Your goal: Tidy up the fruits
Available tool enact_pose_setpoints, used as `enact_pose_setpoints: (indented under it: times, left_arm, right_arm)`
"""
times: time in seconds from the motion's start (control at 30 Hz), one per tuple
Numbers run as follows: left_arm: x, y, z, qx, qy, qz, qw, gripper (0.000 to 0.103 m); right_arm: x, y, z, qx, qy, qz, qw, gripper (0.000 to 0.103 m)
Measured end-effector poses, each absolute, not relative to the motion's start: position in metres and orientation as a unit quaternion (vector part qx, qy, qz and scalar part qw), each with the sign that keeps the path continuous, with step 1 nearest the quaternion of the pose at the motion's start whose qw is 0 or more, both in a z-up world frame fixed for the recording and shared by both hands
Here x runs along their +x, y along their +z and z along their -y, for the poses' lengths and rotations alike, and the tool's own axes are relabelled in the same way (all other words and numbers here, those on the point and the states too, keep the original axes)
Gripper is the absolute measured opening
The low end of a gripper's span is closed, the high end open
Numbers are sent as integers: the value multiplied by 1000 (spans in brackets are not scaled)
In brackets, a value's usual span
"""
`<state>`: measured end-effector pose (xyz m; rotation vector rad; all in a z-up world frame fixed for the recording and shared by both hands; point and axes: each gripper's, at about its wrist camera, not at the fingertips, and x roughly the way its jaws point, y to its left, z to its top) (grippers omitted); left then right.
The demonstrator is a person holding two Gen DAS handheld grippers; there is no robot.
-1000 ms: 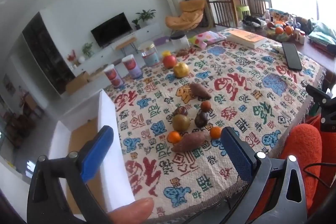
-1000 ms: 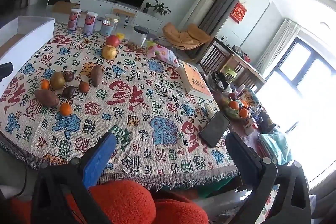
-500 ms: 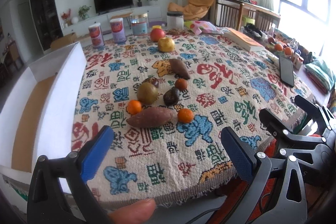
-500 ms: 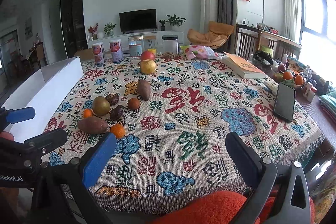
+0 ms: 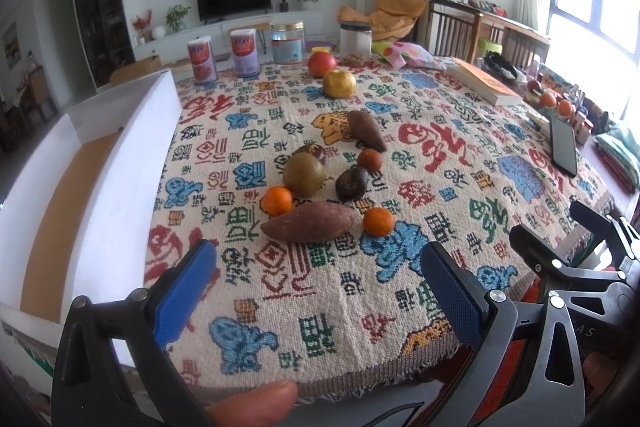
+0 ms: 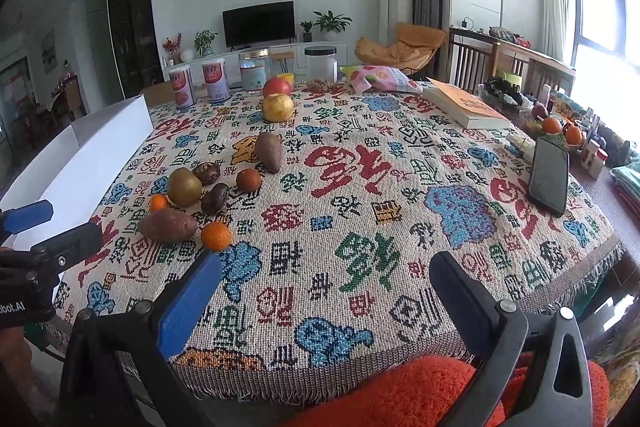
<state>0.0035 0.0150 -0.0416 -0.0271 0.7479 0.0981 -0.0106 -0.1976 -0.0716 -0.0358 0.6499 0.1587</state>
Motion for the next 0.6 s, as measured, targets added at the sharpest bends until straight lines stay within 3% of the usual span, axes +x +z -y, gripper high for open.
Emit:
enact_pose_setpoints:
  times: [0.6]
  left_arm:
    - [8,-48,-12,-14,47,-369,928,102]
  right_arm:
    - [-7,-76,198,-10,84,-332,940,103]
